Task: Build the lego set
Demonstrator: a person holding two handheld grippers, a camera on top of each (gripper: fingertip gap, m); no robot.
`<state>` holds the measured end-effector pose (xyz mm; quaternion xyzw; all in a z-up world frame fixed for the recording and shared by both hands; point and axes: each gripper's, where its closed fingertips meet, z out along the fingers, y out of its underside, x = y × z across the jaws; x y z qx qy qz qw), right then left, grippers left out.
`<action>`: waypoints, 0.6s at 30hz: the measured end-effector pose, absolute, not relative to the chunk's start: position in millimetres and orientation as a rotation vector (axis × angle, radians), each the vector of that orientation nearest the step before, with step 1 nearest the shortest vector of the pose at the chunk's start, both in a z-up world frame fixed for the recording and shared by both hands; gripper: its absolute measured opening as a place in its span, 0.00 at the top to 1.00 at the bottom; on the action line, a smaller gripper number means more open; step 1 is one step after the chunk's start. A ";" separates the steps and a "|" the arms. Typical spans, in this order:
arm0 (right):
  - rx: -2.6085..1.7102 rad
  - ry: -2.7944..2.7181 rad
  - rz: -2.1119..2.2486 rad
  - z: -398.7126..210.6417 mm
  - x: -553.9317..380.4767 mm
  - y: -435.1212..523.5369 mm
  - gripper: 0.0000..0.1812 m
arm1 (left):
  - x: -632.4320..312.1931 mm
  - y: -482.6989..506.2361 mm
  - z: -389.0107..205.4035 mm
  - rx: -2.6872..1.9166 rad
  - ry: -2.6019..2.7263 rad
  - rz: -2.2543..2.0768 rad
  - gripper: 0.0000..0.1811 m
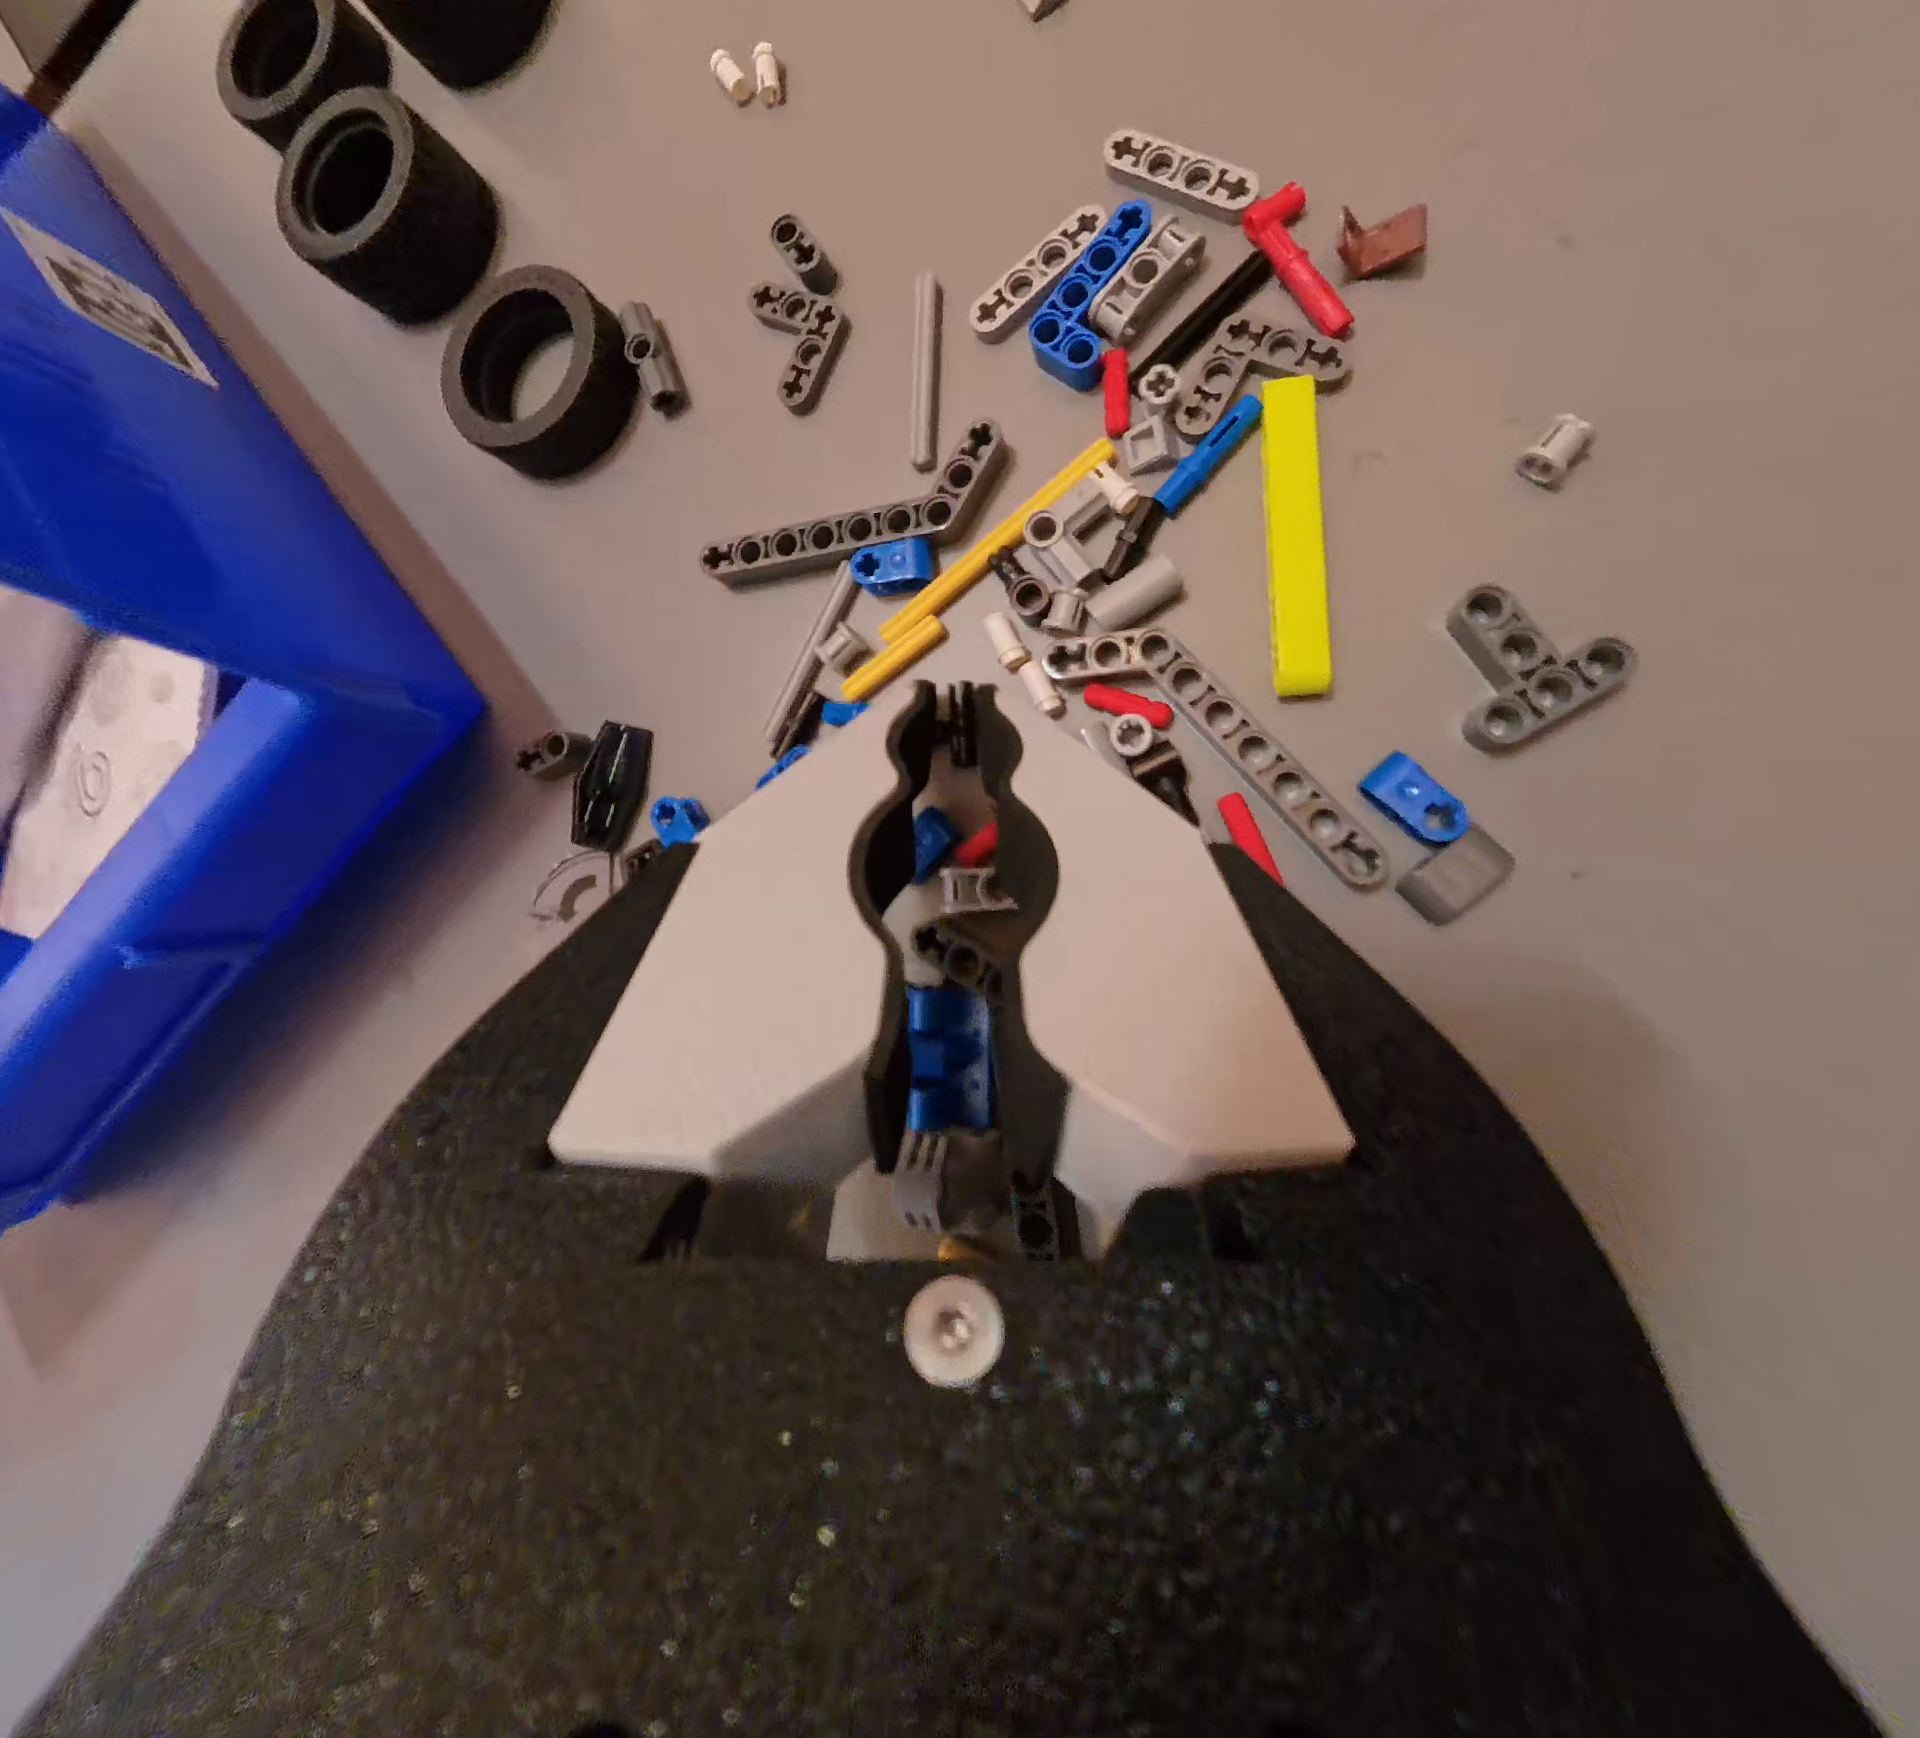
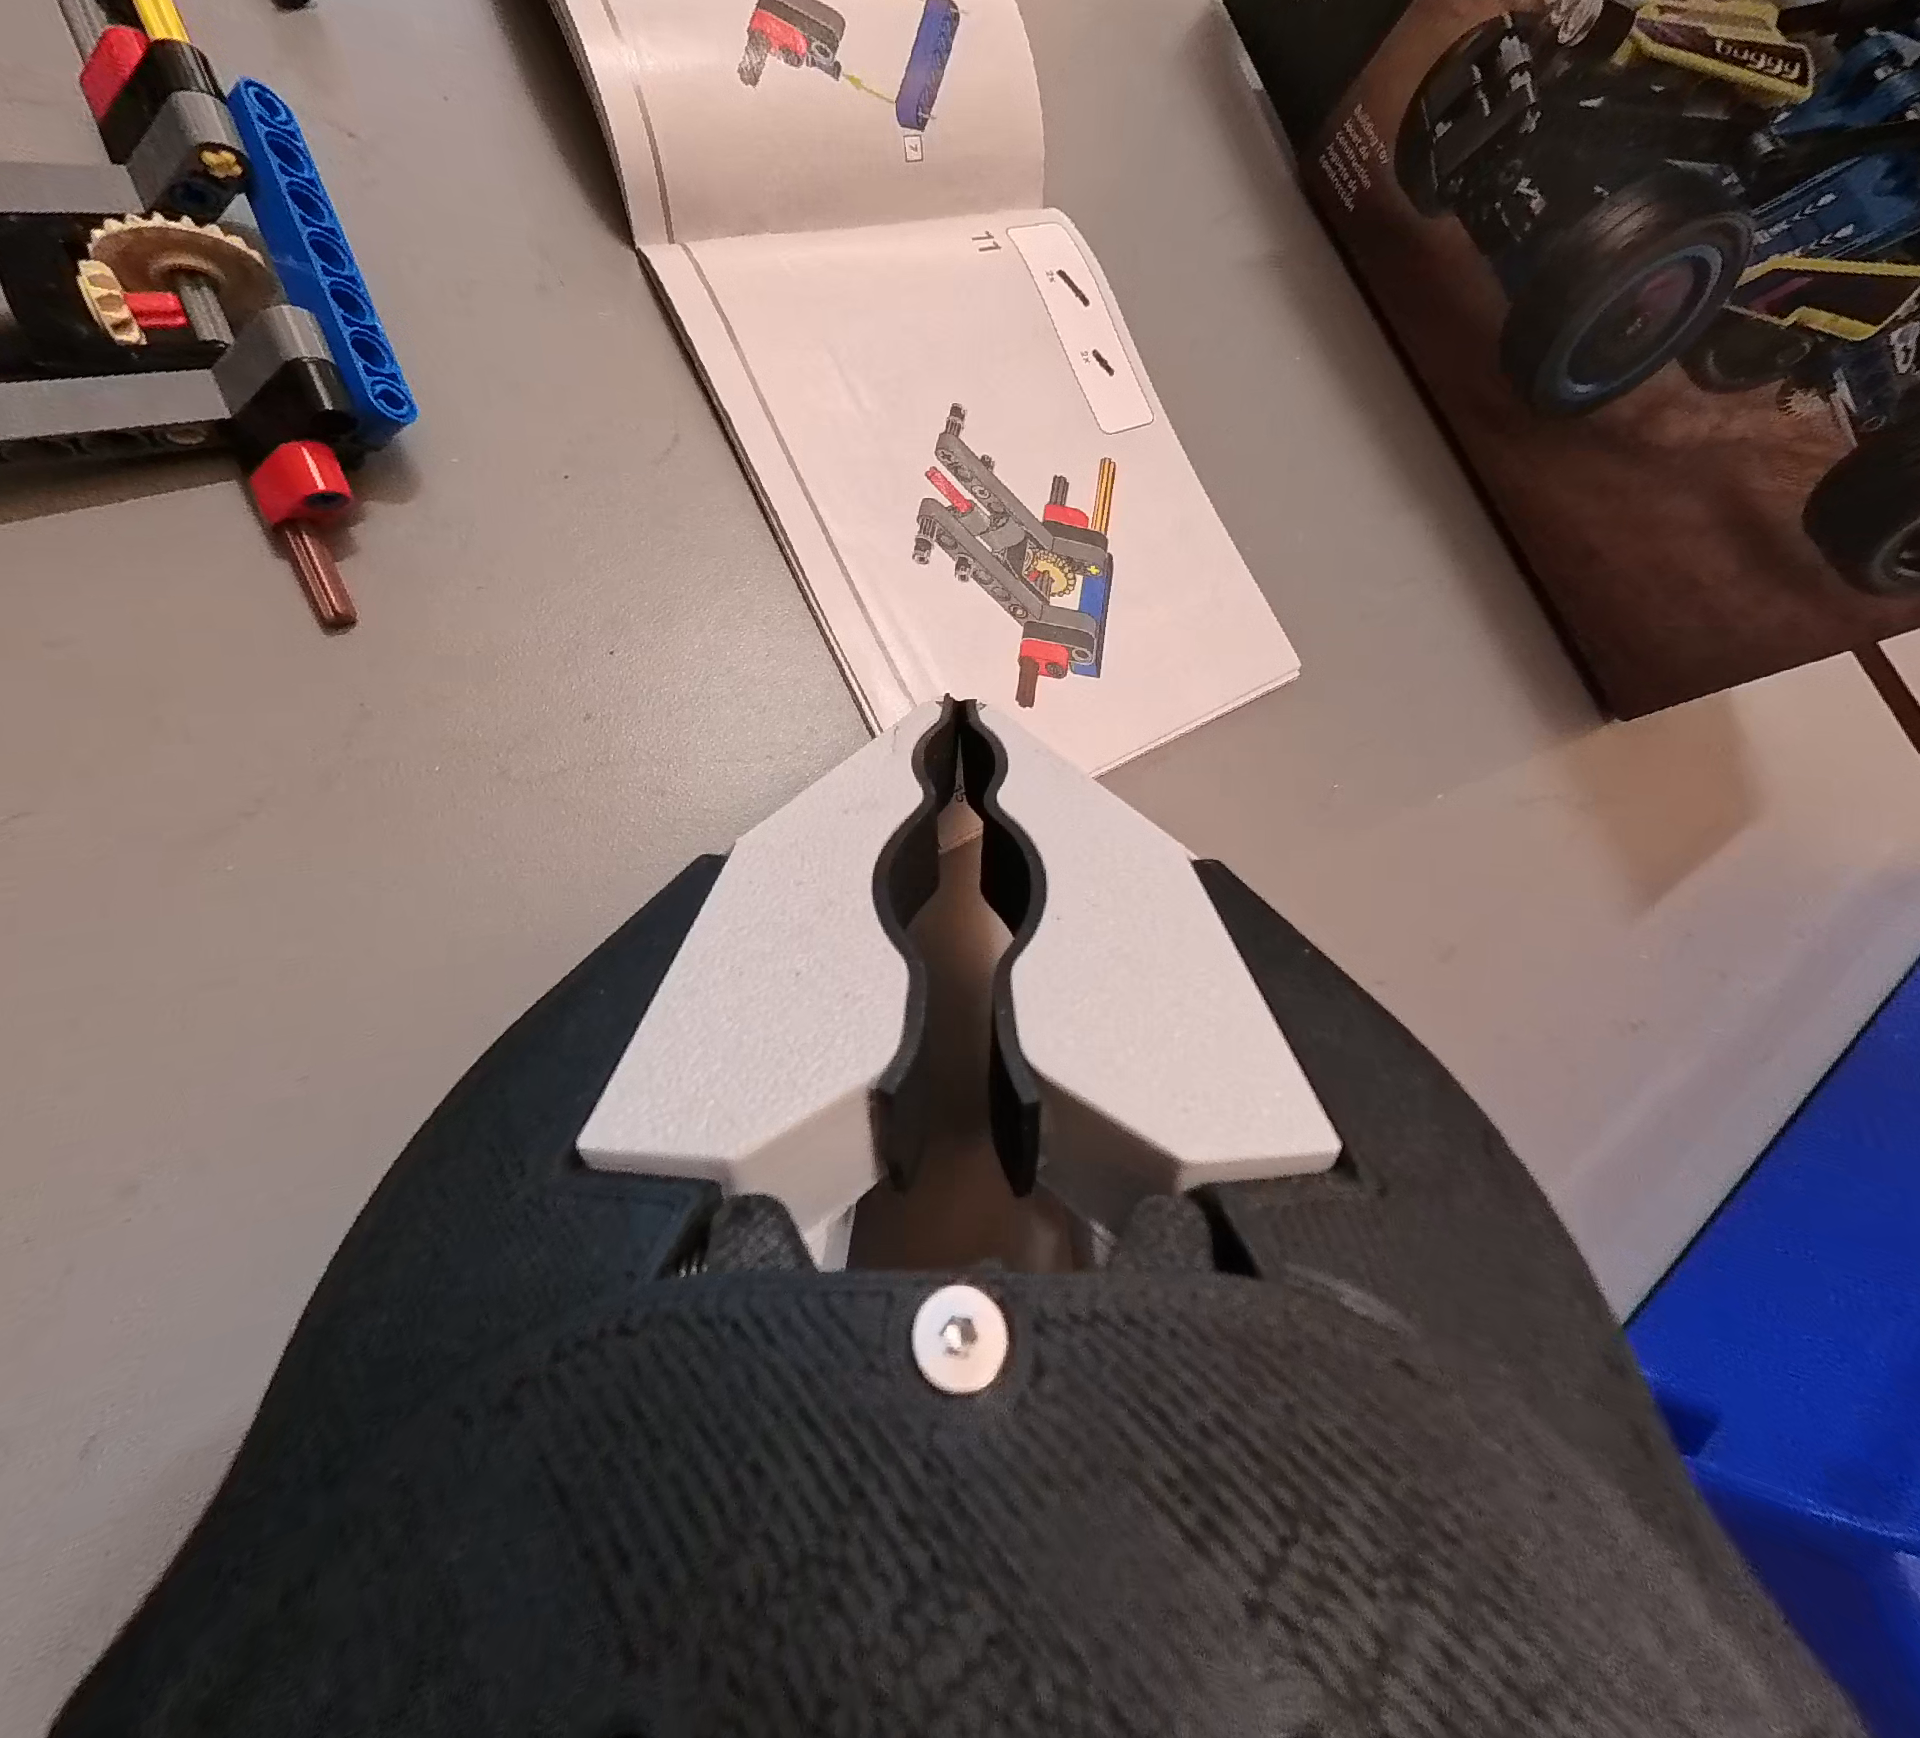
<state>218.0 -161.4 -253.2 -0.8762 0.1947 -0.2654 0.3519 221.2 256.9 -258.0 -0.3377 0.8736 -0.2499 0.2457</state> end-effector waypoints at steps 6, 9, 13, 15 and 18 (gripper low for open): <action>-2.268 0.502 -0.690 -253.2 217.9 -161.5 1.00 | 224.4 255.1 -257.8 -0.904 2.369 -0.663 0.99; -2.268 0.504 -0.686 -253.3 218.0 -161.5 1.00 | 227.1 254.4 -251.0 -0.861 2.340 -0.655 0.99; -2.268 0.503 -0.688 -253.2 218.0 -161.4 1.00 | 231.0 245.0 -229.7 -0.817 2.261 -0.736 0.99; -2.268 0.498 -0.691 -253.1 217.8 -161.3 1.00 | 231.9 237.3 -215.7 -0.796 2.213 -0.788 0.99; -2.266 0.493 -0.697 -252.5 218.2 -161.5 0.96 | 223.8 207.0 -189.8 -0.692 2.194 -0.889 0.99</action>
